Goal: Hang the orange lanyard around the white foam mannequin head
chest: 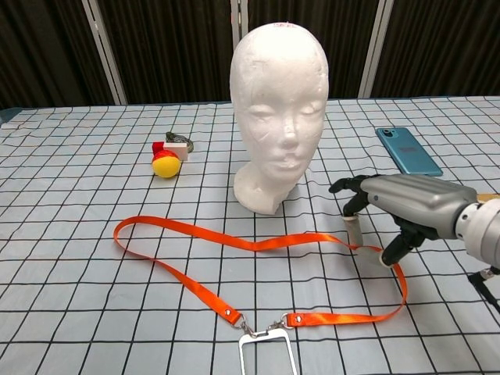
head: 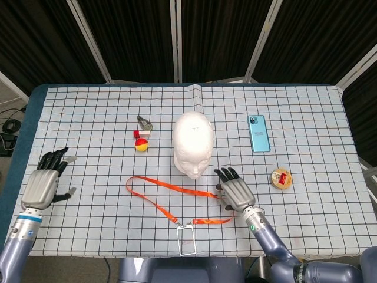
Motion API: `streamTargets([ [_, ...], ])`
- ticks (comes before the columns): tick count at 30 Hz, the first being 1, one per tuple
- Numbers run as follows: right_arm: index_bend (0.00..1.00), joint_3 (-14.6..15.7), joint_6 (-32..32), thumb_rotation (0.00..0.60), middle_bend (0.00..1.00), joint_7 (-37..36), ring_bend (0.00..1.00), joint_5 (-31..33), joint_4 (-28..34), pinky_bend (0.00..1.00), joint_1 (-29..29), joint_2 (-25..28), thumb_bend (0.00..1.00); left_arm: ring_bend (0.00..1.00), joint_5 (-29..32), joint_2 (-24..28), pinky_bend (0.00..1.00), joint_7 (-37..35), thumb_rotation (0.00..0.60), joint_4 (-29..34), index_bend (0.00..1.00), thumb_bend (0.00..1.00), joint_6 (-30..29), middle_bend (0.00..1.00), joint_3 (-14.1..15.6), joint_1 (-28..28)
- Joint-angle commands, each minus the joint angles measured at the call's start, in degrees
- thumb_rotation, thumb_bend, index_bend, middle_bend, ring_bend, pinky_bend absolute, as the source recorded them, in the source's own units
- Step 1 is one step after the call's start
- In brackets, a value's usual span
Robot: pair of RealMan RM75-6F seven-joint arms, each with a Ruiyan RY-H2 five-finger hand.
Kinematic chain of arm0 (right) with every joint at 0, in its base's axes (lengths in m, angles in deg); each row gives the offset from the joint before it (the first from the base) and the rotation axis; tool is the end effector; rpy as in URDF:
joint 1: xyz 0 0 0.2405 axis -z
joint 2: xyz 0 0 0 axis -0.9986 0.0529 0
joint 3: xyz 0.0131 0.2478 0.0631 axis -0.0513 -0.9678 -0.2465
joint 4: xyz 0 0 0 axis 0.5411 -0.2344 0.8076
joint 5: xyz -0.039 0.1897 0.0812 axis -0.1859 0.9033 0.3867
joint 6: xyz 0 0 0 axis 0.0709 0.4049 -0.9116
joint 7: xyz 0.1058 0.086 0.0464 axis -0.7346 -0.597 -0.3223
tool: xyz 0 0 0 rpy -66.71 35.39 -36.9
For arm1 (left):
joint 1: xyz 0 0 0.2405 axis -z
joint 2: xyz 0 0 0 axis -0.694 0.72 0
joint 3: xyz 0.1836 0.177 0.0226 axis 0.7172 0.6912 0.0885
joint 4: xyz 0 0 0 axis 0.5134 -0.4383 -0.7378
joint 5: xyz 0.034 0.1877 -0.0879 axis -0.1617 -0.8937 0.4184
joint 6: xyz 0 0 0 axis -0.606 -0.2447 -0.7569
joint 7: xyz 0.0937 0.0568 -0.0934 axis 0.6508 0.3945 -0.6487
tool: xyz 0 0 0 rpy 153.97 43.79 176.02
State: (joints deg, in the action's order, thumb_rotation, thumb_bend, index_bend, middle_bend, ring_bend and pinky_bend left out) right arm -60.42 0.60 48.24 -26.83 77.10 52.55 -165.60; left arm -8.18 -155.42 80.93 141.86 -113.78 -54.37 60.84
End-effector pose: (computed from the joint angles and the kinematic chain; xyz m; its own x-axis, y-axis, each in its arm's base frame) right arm -0.1680 -0.2735 -0.0377 0.4396 -0.3714 0.8179 -0.8809 -0.3564 0.3116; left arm -0.2637 0.2487 0.0981 0.3735 0.1439 0.9164 0.9264 -0.1074 -0.3608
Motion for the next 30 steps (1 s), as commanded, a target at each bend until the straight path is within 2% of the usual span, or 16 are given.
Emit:
streamTargets([
  [1,0.71,0.3,-0.1,0.6,0.07,-0.8,0.0,-1.2,0.8,0.0,0.2,0.8,0.49,0.0,1.8,-4.3,0.0,-0.2,0.6,-1.9,0.24,0.31,6.4,0.0,-2.2,5.1],
  [8,0.71,0.1,-0.6,0.6,0.07,-1.8,0.0,-1.7,0.1,0.0,0.0,1.6,0.51,0.0,5.5,-12.3,0.0,2.4,0.6,-7.4,0.34,0.37,14.2,0.0,-4.2,12.4],
  [18,0.72,0.2,-1.2,0.6,0.07,-4.4,0.0,-3.1,-0.2,0.0,0.2,3.1,0.52,0.0,8.0,-21.8,0.0,1.9,0.6,-18.2,0.38,0.42,20.1,0.0,-4.7,18.3],
  [30,0.72,0.9,-1.9,0.6,0.07,-5.4,0.0,-4.7,-0.4,0.0,0.3,4.6,0.52,0.0,6.0,-24.2,0.0,-7.1,0.6,-24.2,0.41,0.43,26.4,0.0,-3.4,21.7],
])
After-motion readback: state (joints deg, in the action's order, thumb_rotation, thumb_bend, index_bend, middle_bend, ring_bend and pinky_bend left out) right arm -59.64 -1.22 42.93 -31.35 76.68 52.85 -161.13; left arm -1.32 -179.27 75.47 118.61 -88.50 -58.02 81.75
